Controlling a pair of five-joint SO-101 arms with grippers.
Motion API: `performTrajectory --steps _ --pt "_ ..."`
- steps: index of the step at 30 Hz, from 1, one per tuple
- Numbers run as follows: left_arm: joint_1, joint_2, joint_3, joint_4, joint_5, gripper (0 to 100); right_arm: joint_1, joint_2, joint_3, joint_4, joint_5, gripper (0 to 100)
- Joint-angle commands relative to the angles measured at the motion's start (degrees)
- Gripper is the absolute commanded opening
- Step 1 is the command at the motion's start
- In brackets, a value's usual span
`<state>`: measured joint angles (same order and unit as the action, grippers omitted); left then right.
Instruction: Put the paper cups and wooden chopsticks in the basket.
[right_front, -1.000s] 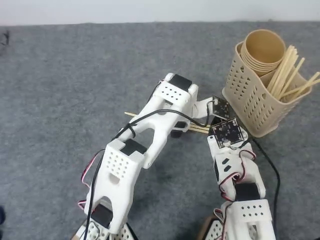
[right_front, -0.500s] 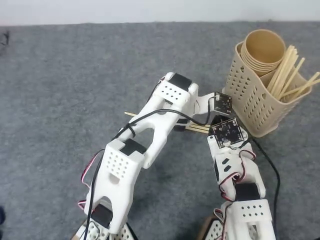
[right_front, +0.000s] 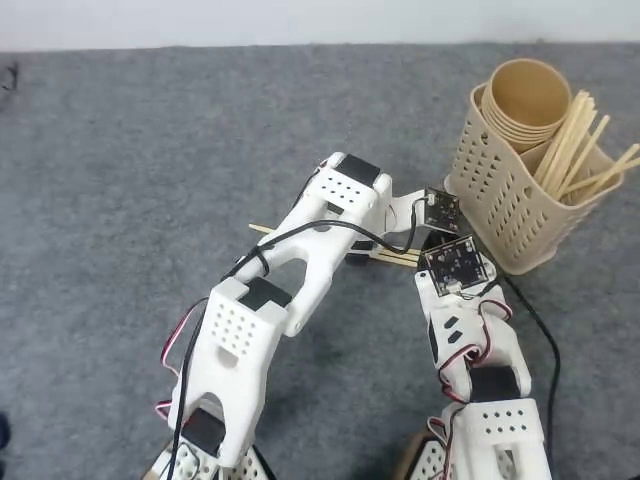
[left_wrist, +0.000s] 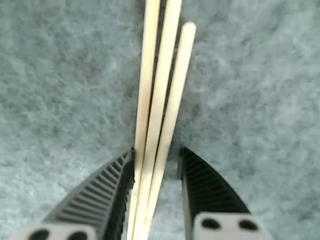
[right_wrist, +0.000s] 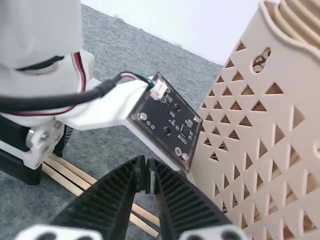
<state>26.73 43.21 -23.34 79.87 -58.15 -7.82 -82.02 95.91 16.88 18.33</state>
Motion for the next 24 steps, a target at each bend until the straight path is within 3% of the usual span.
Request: performTrajectory --steps 1,10,24 --pt "-0.4 -0.3 -0.7 -0.1 -0.4 14 0.7 -1.1 0.9 -1.4 -0.1 0.6" --pt "0.1 1.7 -6.5 4.4 -0.4 6 0.7 -1.1 0.9 -1.4 -0.1 0.6" --pt "1.5 4.8 -6.7 7.1 -0.9 3 0.7 -1.1 0.9 -1.4 -0.1 0.6"
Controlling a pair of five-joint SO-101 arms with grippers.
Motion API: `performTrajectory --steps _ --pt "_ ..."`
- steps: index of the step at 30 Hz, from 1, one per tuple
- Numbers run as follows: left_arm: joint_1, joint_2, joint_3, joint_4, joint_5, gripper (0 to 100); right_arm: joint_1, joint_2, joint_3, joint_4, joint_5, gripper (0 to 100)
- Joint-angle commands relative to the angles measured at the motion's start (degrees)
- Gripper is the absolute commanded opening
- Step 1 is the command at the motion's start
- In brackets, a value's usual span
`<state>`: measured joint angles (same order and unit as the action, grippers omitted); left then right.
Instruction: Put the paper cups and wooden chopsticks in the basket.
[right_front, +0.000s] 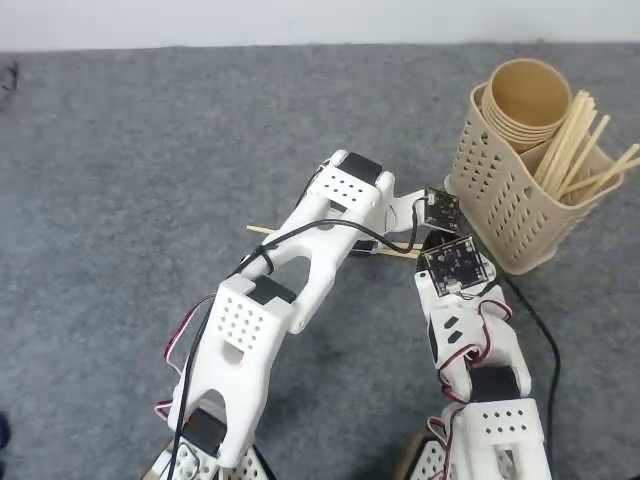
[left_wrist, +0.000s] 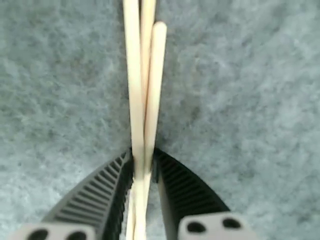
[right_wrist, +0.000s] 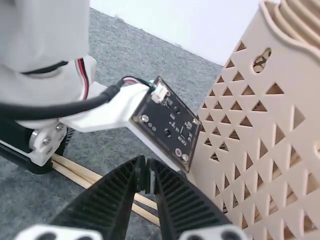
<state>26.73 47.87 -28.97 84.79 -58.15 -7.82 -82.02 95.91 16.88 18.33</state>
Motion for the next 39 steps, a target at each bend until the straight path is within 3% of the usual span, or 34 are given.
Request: performTrajectory --steps 1,8,16,21,31,39 --pt "1.9 0.4 -1.1 2.8 -1.5 1 0.7 -1.1 0.9 -1.4 -0.1 0.6" --pt "2.9 -0.6 -1.7 4.3 -3.3 1 0.7 -1.1 0.9 -1.4 -0.1 0.6" --pt "1.1 -3.6 -9.3 12.0 -3.3 1 0.7 -1.1 0.9 -1.4 -0.1 0.6" --pt "1.0 -5.0 -15.9 15.6 0.1 1 0.8 -1.1 0.9 -1.4 -0.1 0.6" --pt "0.0 -12.0 -20.4 15.6 6.2 1 2.8 -1.2 0.4 -1.2 -0.6 0.6" --pt "-0.4 -12.7 -22.3 11.1 10.9 1 11.8 -8.8 -2.4 5.7 -14.4 0.6"
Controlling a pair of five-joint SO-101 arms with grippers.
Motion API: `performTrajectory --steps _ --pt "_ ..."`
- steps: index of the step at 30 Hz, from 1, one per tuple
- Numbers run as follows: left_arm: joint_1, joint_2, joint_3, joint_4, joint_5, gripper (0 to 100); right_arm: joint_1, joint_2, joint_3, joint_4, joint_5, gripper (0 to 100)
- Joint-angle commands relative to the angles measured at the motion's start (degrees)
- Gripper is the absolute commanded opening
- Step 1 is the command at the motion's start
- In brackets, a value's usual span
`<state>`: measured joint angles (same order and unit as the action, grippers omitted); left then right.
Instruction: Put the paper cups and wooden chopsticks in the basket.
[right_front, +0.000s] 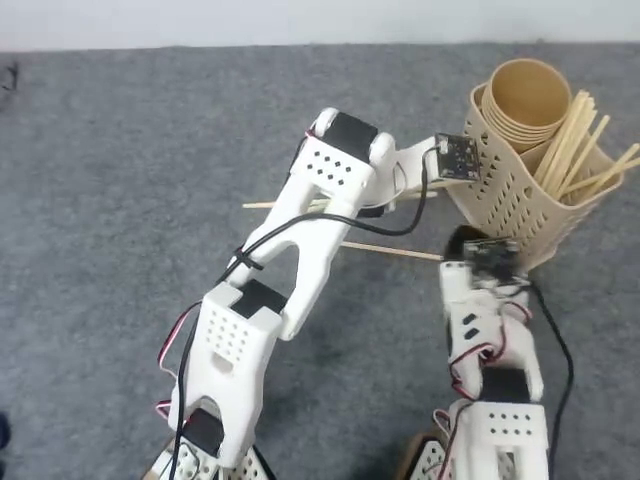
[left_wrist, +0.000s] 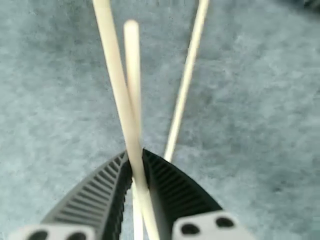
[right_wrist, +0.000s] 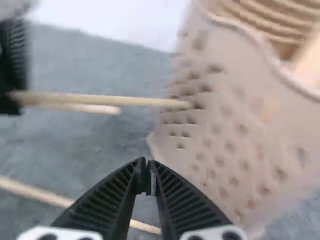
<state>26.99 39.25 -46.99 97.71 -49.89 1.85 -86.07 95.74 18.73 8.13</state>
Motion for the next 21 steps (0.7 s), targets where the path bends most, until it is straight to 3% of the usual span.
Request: performTrajectory --steps 1,5,15,21 --pt "-0.7 -4.0 -5.6 -1.8 3.3 1 2.2 -7.3 -2.0 5.8 -4.7 0.6" --pt "0.4 -4.1 -15.0 -1.8 8.0 1 1.5 -18.6 0.5 11.9 -5.0 0.6" --pt "8.8 -3.7 -44.5 -4.0 28.7 1 -1.2 -16.5 0.7 11.4 -3.2 0.6" --pt "11.5 -4.4 -49.3 -2.0 31.6 1 -1.3 -16.4 0.8 11.4 -3.1 0.6"
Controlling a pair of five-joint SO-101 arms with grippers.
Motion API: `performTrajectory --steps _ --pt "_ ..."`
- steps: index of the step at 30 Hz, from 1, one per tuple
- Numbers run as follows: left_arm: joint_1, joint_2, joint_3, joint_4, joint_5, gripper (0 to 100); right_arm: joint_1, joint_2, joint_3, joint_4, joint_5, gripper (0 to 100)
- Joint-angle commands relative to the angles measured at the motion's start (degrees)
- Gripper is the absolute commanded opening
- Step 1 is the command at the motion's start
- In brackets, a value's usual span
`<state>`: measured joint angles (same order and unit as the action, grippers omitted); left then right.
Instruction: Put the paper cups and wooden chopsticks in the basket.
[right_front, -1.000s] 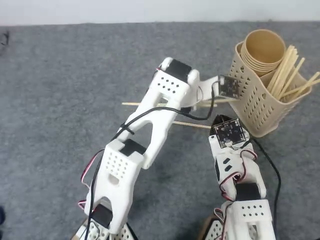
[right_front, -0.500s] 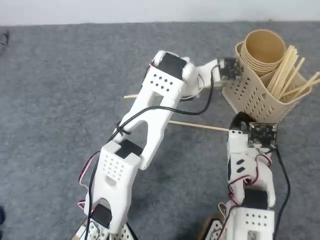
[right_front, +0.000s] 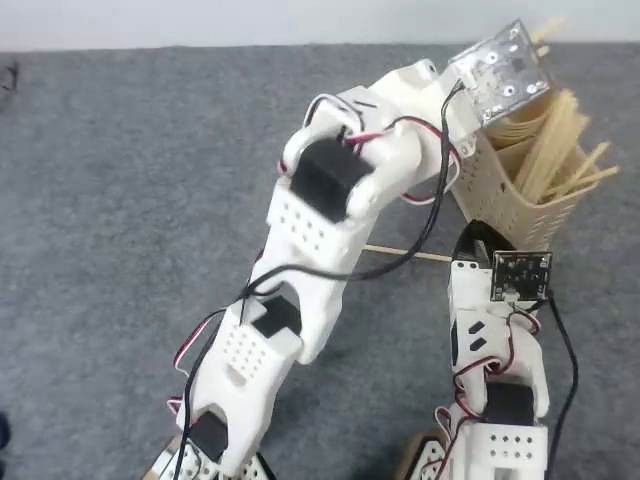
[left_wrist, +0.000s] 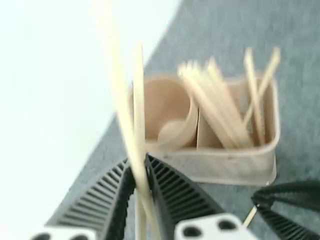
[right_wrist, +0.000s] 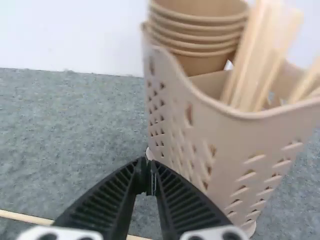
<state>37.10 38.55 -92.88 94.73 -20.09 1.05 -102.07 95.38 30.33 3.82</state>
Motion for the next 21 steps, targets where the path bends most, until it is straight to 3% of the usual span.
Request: performTrajectory --steps 1,7,11,16,21 --pt "1.6 -4.0 -3.3 0.7 2.0 1 -0.6 -0.4 1.1 -0.2 1.3 0.6" --pt "4.6 -7.1 -3.2 -11.5 10.8 1 -2.4 0.0 1.1 -0.2 1.5 0.6" --pt "6.8 -5.9 -3.2 -20.7 12.8 1 -2.2 0.1 1.1 -0.2 1.6 0.6" --pt "9.1 -3.3 -3.2 -23.4 13.0 1 -2.3 0.1 1.1 -0.2 3.3 0.6" --pt "8.9 -1.6 -3.2 -37.8 18.5 1 -2.5 0.1 1.1 -0.2 4.0 0.6"
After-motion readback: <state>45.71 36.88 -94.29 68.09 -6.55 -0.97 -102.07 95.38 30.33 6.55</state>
